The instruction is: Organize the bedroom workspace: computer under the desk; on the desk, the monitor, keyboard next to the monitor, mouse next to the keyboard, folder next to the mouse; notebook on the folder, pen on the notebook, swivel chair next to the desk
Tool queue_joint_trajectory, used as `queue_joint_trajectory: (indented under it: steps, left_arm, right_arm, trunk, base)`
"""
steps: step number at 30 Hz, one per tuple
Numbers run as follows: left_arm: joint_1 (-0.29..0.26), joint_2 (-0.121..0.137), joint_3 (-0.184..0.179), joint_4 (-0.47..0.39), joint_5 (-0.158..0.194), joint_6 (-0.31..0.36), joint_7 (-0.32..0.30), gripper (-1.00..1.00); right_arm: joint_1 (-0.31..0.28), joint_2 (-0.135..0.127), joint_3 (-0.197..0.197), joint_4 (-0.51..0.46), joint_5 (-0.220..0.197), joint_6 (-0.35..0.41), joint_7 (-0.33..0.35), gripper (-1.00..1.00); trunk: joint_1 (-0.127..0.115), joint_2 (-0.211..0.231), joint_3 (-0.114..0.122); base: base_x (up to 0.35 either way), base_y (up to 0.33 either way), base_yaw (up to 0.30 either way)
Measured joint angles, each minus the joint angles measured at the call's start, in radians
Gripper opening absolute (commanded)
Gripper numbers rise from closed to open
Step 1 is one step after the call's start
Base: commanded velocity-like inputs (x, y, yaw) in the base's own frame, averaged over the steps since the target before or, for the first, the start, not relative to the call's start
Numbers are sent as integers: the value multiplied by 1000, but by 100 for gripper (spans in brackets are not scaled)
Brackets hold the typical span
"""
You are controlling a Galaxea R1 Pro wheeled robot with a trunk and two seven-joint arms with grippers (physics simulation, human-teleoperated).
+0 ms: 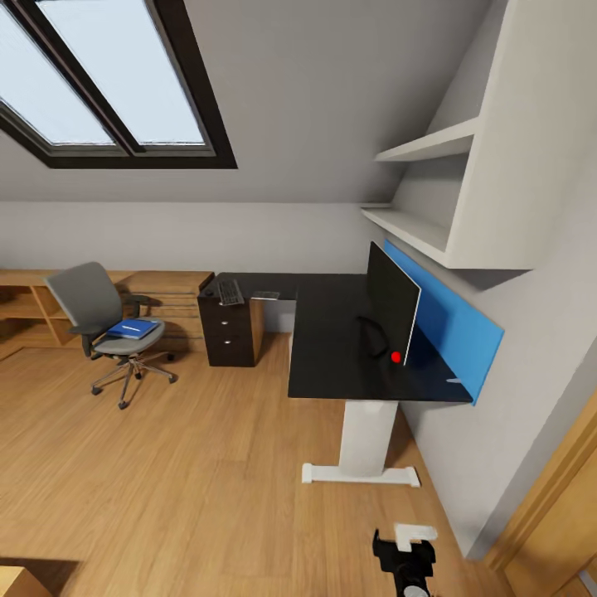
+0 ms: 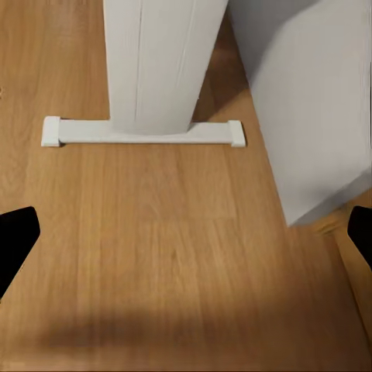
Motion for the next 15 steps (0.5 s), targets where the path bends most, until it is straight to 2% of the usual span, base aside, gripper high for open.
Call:
queue_joint_trajectory:
  steps: [3, 6, 12, 15]
  left_arm:
    - [0, -41, -15, 110, -1, -131, -27, 100]
    - [0, -57, -19, 137, 0, -180, -37, 100]
    - [-1, -66, -20, 155, 2, -209, -43, 100]
    - [0, -69, -23, 166, 2, -215, -44, 100]
  right_arm:
    - [15, 0, 0, 2, -1, -41, -1, 100]
    - [23, 0, 1, 3, -1, -50, -1, 100]
    - [32, 0, 1, 3, -1, -56, 0, 100]
    - [34, 1, 1, 4, -1, -57, 9, 100]
  trunk:
    - [0, 0, 0]
    - [0, 0, 0]
    - [0, 0, 0]
    - [0, 0, 0]
  base:
    - [0, 0, 0]
    - [0, 0, 0]
    - [0, 0, 0]
    - [78, 133, 0]
